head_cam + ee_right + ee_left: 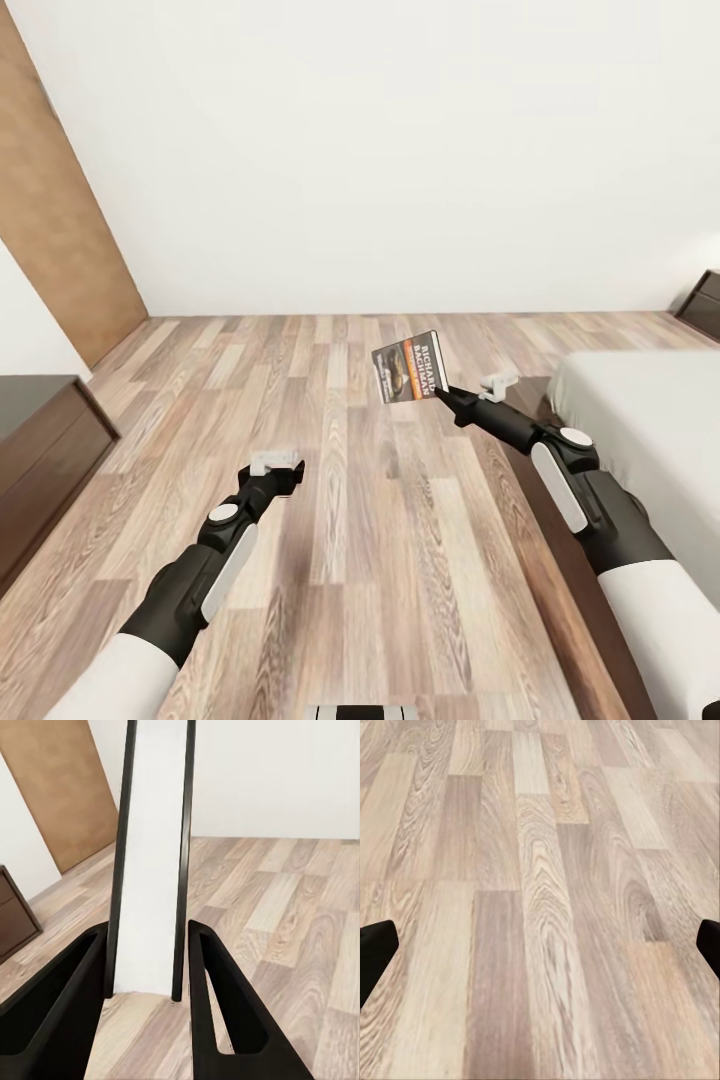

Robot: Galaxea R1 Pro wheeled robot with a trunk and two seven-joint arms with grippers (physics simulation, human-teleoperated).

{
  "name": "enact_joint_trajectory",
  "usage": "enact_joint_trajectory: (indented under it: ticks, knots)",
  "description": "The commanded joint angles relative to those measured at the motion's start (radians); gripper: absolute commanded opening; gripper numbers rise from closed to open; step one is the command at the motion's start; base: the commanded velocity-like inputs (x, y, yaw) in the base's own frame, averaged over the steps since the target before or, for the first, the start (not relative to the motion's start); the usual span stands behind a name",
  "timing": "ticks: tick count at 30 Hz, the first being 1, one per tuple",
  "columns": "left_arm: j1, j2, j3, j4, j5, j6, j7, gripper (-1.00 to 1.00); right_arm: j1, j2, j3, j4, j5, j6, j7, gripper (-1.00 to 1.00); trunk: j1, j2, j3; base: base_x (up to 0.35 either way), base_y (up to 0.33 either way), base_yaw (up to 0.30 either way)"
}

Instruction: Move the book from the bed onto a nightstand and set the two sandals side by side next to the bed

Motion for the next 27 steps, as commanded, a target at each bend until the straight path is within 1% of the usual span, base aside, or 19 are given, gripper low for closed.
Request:
enact_joint_trajectory:
  ticks: [1, 27]
  knots:
    - [-0.001, 0.001, -0.004, -0.002, 0.01, 0.003, 0.01, 1.0, -0.001, 0.0, 0.0, -0.001, -0.013, 0.009, -0.001, -1.0, 0.0, 0.0, -0.001, 0.33, 0.0, 0.0]
    - [-0.001, 0.002, -0.004, -0.004, 0.01, 0.003, 0.009, 1.0, 0.001, 0.0, 0.001, -0.001, -0.015, 0.011, 0.001, -1.0, 0.0, 0.0, -0.001, 0.33, 0.0, 0.0]
